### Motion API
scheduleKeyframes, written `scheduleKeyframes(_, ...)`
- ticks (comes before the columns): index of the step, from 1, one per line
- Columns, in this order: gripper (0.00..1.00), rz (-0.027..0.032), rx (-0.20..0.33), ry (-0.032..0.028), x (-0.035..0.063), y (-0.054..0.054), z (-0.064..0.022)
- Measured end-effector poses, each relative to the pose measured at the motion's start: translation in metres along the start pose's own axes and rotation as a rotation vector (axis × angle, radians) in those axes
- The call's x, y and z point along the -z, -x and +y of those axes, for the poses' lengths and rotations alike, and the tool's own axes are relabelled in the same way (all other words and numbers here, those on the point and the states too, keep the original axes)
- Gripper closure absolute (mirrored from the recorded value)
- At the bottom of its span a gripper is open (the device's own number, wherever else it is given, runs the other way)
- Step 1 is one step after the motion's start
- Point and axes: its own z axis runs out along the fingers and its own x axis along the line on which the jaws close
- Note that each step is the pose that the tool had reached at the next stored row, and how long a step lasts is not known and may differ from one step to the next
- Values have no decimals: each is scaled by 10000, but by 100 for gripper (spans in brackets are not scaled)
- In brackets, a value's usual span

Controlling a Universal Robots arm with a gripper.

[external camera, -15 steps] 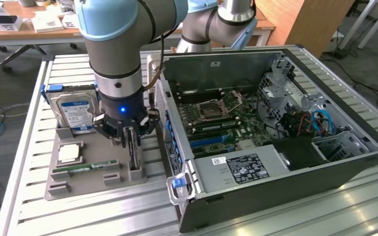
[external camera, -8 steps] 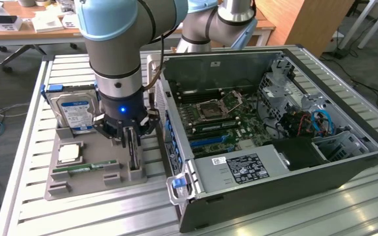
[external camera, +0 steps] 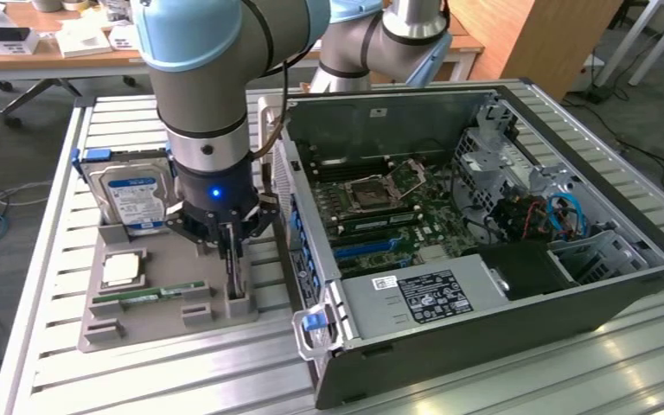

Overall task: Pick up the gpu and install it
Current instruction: 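Pick up the gpu and move the gpu toward the slot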

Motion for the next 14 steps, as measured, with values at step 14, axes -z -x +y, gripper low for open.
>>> scheduleKeyframes(14, 74, -1, 0, 0, 0, 0, 0)
